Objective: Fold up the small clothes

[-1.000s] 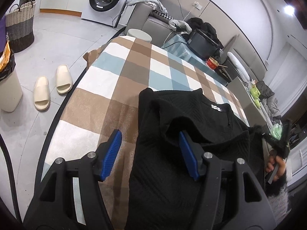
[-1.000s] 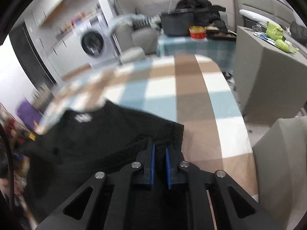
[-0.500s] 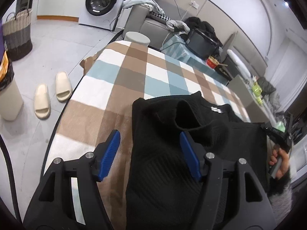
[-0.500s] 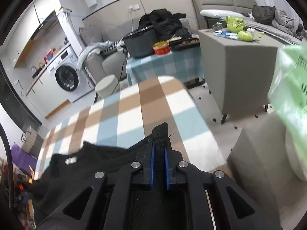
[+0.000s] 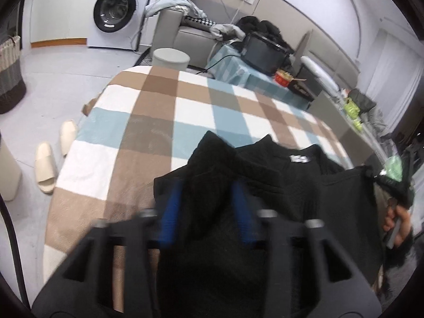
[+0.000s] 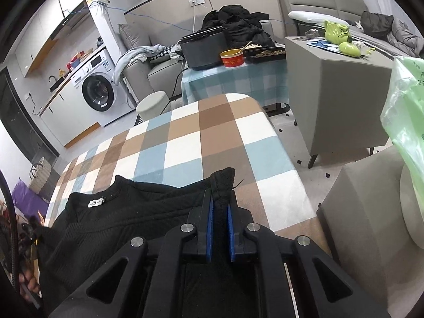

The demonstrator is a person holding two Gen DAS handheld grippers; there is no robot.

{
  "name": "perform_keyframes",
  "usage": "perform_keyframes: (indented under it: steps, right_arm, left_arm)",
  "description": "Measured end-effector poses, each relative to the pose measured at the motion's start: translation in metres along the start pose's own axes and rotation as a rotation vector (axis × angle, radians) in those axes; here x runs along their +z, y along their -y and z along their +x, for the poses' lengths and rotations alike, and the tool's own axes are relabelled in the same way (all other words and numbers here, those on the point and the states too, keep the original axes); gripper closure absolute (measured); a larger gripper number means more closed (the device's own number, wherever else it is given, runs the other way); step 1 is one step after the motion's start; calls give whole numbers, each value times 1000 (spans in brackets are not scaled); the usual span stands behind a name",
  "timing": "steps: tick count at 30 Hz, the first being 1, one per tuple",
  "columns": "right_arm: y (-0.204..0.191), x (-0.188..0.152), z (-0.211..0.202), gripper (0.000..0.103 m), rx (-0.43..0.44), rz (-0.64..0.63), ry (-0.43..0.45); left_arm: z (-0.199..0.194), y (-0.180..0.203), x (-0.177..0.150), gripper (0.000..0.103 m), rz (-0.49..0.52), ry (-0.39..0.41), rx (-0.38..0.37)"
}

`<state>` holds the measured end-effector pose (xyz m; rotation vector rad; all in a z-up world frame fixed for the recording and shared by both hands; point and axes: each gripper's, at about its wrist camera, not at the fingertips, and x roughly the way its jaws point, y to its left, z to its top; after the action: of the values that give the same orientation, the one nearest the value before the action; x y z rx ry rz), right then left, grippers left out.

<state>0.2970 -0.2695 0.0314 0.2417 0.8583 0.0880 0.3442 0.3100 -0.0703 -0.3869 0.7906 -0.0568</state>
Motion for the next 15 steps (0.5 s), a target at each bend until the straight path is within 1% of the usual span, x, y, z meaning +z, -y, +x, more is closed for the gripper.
perform_keyframes:
  steps: [1, 5, 8, 9, 10, 12, 15]
  right_arm:
    - [1, 0, 0, 95, 2, 0, 1]
    - [2, -1, -4, 95, 21, -1, 17]
    - [3, -1, -16, 95, 73, 7, 70]
    - [3, -1, -20, 96, 87, 9, 87]
    - [3, 0, -24, 96, 102, 12, 107]
    - [5, 2, -35, 96, 154, 30, 161]
    - [2, 7, -44, 97, 178, 34, 207]
  left_arm:
    - [0, -1, 1, 97, -2, 3, -3]
    - [-8, -7, 2, 98, -42, 34, -38]
    - [-26, -10, 2, 98, -69, 88, -71]
    - [-32, -10, 2, 98, -71, 102, -73]
    - [-41, -9, 2, 98, -67, 130, -54]
    - [-54, -8, 2, 98, -64, 166, -53]
    - [-66, -9, 3, 98, -71, 197, -43]
